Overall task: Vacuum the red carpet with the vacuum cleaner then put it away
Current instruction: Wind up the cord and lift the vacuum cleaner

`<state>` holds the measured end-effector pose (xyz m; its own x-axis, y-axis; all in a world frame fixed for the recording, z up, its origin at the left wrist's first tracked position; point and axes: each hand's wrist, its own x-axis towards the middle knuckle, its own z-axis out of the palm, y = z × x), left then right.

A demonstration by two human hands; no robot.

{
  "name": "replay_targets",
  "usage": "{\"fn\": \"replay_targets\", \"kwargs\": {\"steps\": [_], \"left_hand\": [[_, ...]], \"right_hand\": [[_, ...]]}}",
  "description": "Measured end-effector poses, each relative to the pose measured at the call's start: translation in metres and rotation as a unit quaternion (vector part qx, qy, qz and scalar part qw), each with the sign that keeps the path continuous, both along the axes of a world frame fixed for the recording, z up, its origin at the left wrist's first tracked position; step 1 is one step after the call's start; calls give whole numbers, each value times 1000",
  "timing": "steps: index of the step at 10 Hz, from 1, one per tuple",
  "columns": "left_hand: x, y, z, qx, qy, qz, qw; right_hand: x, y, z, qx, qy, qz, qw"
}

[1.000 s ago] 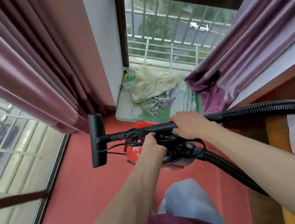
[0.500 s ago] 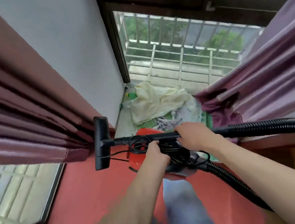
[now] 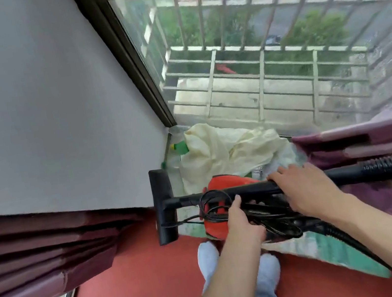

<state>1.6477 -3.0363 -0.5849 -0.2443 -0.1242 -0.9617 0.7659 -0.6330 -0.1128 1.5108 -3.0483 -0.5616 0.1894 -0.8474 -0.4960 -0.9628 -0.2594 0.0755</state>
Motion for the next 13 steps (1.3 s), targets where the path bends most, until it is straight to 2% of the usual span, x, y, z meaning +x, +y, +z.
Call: {"fn": "replay_targets", "kwargs": {"steps": [1, 3, 5, 6, 7, 9, 10, 11, 12, 13], "left_hand": [[-6, -33, -74, 18, -21, -6, 1000], [-24, -68, -216, -13, -41, 17, 999], [-26, -104, -295, -96, -39, 46, 994], [-26, -112, -309, -94, -86, -33, 991], [-24, -115, -316, -49, -139, -93, 985], [-4, -122, -313, -38, -103, -210, 972], [8, -133, -264, -41, -126, -194, 972], [17, -144, -210, -30, -135, -200, 970], [20, -151, -130, -48, -144, -222, 963], [33, -138, -35, -111, -151, -240, 952]], "right_hand": [[0, -28, -71, 5, -1, -9, 1000], [-7, -61, -199, -40, -35, -32, 998], [-11, -74, -300, -169, -87, -62, 980], [-8, -84, -318, -167, -75, -60, 981], [-5, -90, -315, -139, -55, -78, 986], [-6, -78, -267, -129, -61, -104, 984], [-12, -71, -221, -82, -51, -119, 988], [-8, -75, -164, -17, -94, -217, 972], [1, -82, -93, 20, -122, -301, 946], [15, -77, -29, 29, -136, -313, 940]]}}
